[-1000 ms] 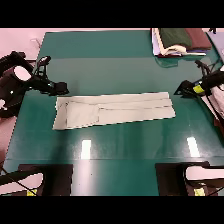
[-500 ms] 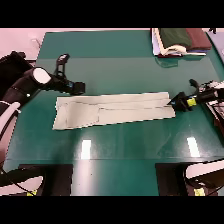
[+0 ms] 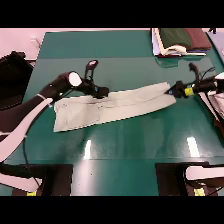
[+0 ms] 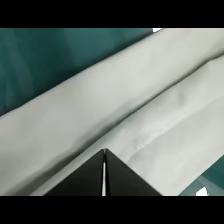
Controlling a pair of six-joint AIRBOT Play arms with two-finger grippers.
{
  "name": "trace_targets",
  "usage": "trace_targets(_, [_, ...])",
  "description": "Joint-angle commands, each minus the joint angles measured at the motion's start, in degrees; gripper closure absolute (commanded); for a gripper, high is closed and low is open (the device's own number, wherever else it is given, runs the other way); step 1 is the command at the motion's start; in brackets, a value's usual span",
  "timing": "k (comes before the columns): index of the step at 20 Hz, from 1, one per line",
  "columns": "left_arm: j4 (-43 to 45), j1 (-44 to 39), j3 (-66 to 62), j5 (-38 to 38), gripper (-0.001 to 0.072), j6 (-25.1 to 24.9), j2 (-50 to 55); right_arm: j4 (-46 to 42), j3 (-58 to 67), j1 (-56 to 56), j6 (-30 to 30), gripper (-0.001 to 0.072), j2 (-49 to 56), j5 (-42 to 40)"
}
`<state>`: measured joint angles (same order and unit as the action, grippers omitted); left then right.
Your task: Fold the shirts.
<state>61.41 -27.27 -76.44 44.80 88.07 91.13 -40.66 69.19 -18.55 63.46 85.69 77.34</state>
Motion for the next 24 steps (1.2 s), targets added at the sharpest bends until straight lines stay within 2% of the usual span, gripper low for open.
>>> trace_targets(1, [-0.8, -2.9, -4.6, 0.2, 0.0683, 0.0, 7.0, 0.5, 6.9, 4.1, 4.3, 0.0691, -7.5, 1.3])
trace_targets(5, [-2.8, -3.7, -5.7, -0.9, 0.0683, 0.0, 9.8, 0.4, 15.1, 12.1, 9.5, 0.0691, -10.9, 1.7])
trace_targets(10, [-3.4, -3.7, -5.7, -2.4, 0.0683, 0.0, 10.1, 0.5, 22.8, 23.4, 12.9, 0.0691, -8.8, 2.0])
trace_targets(13, [-2.8, -2.5, -5.7, -1.8, 0.0683, 0.0, 9.4, 0.5, 25.4, 29.7, 14.7, 0.0690, -7.2, -0.9])
trace_targets(18, [2.0, 9.8, -7.2, 3.9, 0.0683, 0.0, -0.5, 0.7, 28.7, 43.0, 15.0, 0.0690, -2.2, -10.1])
trace_targets(22, [6.4, 22.2, -9.1, 5.7, 0.0682, -0.1, -12.5, 0.7, 35.2, 58.1, 14.8, 0.0686, 8.8, -22.0])
trace_targets(23, [6.6, 24.7, -9.1, 5.7, 0.0682, -0.1, -15.1, 0.7, 38.1, 61.7, 13.3, 0.0591, 12.3, -24.5])
trace_targets(24, [7.0, 26.6, -9.1, 5.9, 0.0682, -0.1, -17.2, 0.5, 41.0, 64.2, 12.7, 0.0366, 15.3, -25.2])
